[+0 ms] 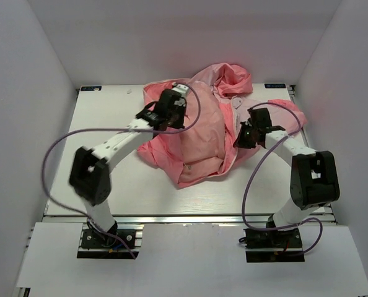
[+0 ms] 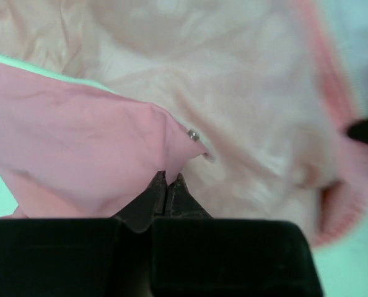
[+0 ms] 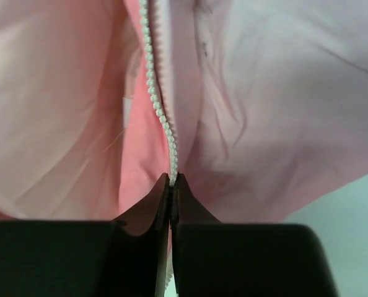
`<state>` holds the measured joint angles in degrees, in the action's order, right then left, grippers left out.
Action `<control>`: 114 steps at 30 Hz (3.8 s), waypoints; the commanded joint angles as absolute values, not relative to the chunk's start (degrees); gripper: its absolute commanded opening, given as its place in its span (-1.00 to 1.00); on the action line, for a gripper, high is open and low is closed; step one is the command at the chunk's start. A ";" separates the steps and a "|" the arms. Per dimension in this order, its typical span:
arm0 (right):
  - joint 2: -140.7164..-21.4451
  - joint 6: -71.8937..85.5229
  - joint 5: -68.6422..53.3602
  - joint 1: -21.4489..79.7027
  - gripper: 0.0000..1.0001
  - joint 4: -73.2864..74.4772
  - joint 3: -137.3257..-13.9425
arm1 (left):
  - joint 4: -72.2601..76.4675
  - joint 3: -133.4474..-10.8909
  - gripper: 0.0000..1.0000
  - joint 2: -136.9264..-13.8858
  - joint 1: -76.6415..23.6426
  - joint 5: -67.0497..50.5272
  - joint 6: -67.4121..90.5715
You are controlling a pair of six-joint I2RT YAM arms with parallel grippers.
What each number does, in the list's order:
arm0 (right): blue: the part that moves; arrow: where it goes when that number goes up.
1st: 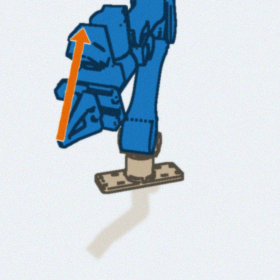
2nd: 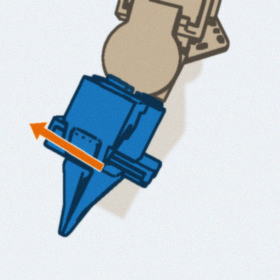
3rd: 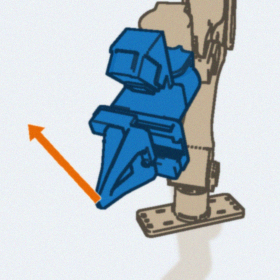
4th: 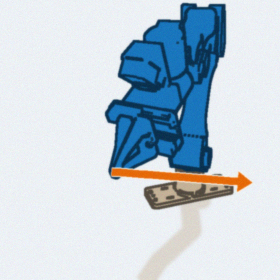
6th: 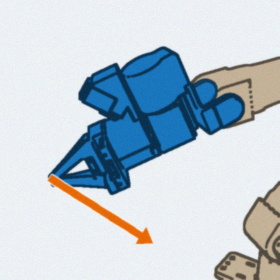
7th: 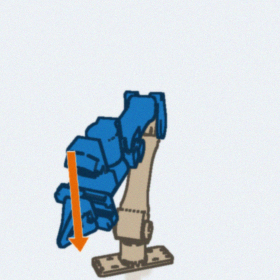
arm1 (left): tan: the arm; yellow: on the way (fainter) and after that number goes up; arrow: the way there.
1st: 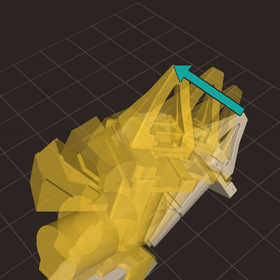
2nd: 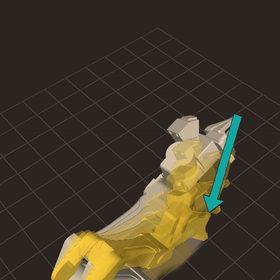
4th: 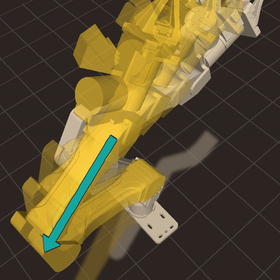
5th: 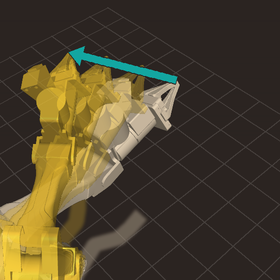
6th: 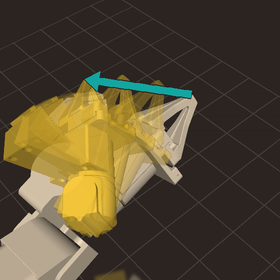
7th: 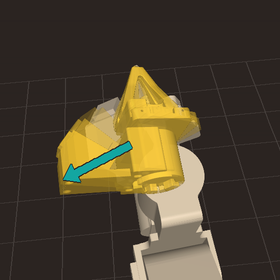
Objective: Zip up the jacket
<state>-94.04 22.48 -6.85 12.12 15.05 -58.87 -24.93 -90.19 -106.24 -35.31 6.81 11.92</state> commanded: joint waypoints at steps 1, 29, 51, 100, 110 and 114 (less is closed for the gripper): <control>-86.85 22.77 -5.99 12.13 -1.00 14.58 -60.28 | -16.80 -78.72 -1.00 -85.93 -35.94 -0.86 14.32; -73.75 20.83 1.06 12.13 0.19 27.33 -55.91 | -34.46 -42.53 0.96 -63.10 -50.10 -16.35 31.03; -63.27 26.54 -11.07 14.76 0.09 29.98 -36.30 | -10.83 -50.13 0.96 -87.09 -41.14 -10.18 26.89; -71.65 7.56 -11.43 30.67 0.79 33.48 -57.78 | -12.57 -55.29 0.96 -82.81 -17.75 -18.63 24.87; -74.44 7.04 -3.70 30.67 0.79 22.34 -49.75 | -11.26 -44.31 0.96 -74.89 -21.88 -21.45 26.28; -79.96 4.84 -3.07 30.67 0.68 20.65 -51.50 | -10.02 -41.05 0.96 -73.83 -24.87 -18.46 27.07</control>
